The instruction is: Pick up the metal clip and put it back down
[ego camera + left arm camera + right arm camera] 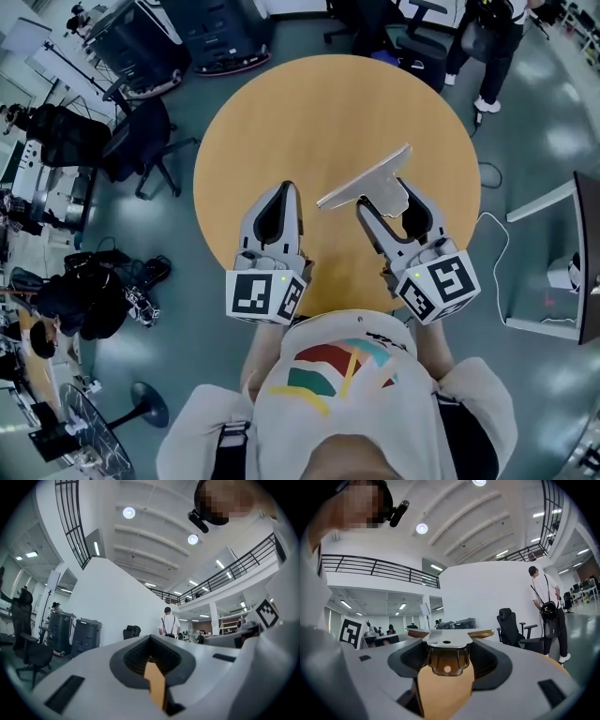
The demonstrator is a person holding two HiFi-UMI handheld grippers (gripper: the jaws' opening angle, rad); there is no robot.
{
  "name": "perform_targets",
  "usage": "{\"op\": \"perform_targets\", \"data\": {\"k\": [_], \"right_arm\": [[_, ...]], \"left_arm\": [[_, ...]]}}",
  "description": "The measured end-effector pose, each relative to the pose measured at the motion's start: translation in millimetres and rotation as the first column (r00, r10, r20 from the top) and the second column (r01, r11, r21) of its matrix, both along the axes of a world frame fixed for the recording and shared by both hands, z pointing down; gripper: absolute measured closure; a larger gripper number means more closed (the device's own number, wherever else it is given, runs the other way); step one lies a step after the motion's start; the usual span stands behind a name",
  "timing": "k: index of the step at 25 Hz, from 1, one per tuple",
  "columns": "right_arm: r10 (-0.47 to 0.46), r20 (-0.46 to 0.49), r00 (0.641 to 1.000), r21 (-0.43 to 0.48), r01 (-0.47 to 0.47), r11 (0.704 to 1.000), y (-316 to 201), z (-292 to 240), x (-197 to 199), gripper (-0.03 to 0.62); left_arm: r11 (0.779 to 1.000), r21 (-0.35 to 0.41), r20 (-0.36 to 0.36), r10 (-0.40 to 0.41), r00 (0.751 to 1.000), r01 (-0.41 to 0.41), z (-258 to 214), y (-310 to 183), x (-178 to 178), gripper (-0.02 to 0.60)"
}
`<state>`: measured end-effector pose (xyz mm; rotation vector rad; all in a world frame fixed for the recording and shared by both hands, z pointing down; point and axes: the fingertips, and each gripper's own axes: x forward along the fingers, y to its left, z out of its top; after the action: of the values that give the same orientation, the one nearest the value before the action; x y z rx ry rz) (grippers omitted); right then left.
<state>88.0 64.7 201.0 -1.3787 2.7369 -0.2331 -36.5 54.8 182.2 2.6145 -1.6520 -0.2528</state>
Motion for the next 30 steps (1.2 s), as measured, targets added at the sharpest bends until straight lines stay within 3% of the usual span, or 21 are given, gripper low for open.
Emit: {"op": "perform_targets", "data": {"k": [3, 13, 20, 25, 30], "right_arm": [[-0.006, -0.004, 1.0, -0.004, 0.006, 1.0, 0, 3, 0, 0.301], [-0.03, -0.015, 0.999, -0.036, 0.03, 0.999, -5, 6, -15, 0.301], [0.058, -0.121, 0.991, -0.146, -0.075, 0.986, -58, 100, -21, 0.301], [0.156, -0.177, 0.972, -0.251, -0.197, 0.948, -99, 188, 51, 0.301], [0.254, -0.338, 0.906, -0.326, -0.366, 0.872, -149, 254, 157, 0.301]], "left_arm": [[1.0, 0.001, -0.05, -0.007, 0.999, 0.008, 0, 2, -6, 0.537], [0.999, -0.042, -0.065, -0.033, 0.997, 0.03, 9, -2, -22, 0.537], [0.995, -0.085, -0.051, -0.053, 0.997, 0.049, 61, -38, -71, 0.537], [0.985, -0.162, -0.035, -0.057, 0.998, 0.051, 100, -40, -71, 0.538], [0.977, -0.215, -0.047, -0.022, 0.999, 0.012, 107, -35, -35, 0.537]]}}
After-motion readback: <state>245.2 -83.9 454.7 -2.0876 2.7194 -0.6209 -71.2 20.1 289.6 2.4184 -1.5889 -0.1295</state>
